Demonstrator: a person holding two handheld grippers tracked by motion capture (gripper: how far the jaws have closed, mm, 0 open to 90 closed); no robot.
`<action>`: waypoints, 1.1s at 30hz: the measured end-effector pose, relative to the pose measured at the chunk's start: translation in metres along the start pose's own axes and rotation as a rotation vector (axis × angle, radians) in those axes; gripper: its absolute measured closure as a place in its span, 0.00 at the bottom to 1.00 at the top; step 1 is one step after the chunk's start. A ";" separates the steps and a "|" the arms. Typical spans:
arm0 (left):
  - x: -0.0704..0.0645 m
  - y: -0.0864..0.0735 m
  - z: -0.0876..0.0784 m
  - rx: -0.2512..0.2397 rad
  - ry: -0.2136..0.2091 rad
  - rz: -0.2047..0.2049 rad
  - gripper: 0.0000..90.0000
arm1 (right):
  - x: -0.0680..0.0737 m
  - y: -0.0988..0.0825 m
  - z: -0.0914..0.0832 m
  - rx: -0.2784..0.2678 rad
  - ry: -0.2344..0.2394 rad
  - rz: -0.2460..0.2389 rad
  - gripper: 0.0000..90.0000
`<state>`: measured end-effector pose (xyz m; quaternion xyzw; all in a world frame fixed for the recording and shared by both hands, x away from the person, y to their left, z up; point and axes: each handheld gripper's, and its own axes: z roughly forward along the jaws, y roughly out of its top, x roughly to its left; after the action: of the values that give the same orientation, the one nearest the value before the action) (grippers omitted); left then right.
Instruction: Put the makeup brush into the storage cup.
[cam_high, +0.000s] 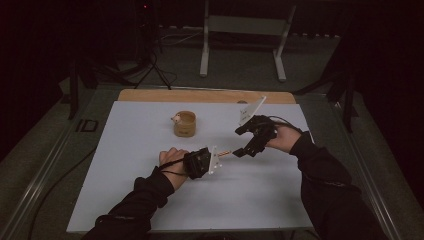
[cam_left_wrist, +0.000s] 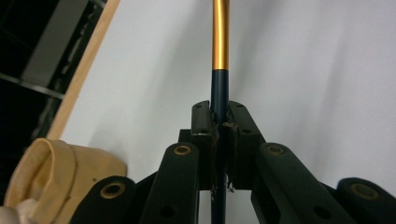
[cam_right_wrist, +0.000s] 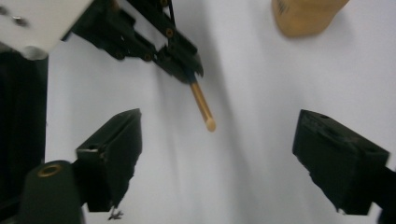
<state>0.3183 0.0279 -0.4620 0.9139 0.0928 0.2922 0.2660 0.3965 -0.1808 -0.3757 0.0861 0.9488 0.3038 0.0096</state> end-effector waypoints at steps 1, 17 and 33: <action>0.001 0.000 -0.001 -0.003 -0.002 -0.013 0.94 | 0.002 -0.001 -0.002 -0.023 -0.022 -0.017 0.16; 0.022 -0.008 -0.017 -0.133 -0.086 -0.245 0.94 | 0.029 -0.021 -0.030 -0.304 -0.156 -0.003 0.14; 0.042 -0.023 -0.034 -0.348 -0.169 -0.490 0.94 | 0.058 -0.048 -0.021 -0.462 -0.282 0.080 0.15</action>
<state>0.3330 0.0756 -0.4308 0.8262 0.2366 0.1537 0.4877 0.3301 -0.2219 -0.3840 0.1605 0.8394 0.4974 0.1488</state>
